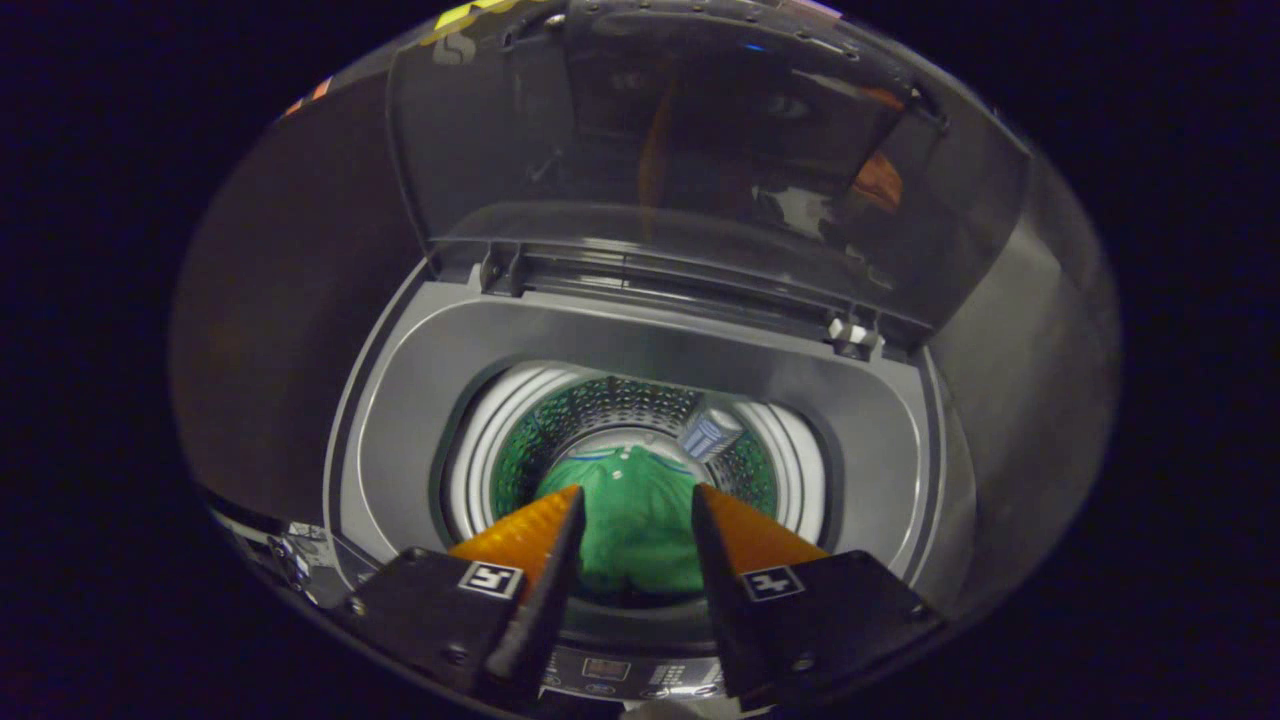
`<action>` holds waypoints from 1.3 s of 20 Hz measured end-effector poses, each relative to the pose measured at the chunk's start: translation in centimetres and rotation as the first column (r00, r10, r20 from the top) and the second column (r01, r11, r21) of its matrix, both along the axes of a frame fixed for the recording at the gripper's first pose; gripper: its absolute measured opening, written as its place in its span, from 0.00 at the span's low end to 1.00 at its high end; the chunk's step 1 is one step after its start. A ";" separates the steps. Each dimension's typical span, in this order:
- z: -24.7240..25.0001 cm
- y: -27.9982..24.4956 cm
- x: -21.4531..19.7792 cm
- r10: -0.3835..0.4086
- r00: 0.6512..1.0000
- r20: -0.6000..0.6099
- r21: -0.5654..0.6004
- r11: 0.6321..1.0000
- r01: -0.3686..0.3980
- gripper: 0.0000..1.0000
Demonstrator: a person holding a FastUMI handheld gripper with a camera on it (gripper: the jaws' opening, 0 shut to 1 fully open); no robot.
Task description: Put the clothes into the washing machine and then close the washing machine lid.
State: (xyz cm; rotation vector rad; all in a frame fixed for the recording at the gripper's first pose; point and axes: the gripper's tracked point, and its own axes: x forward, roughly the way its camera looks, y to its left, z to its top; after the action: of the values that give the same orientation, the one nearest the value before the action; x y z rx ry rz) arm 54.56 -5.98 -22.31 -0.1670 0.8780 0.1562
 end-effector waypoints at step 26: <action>15.1 -3.0 -0.9 -0.085 0.930 0.359 0.119 0.992 0.044 0.78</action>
State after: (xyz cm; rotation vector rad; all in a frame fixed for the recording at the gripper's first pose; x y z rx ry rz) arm 53.66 -9.03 -7.17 -0.0608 0.5025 0.1066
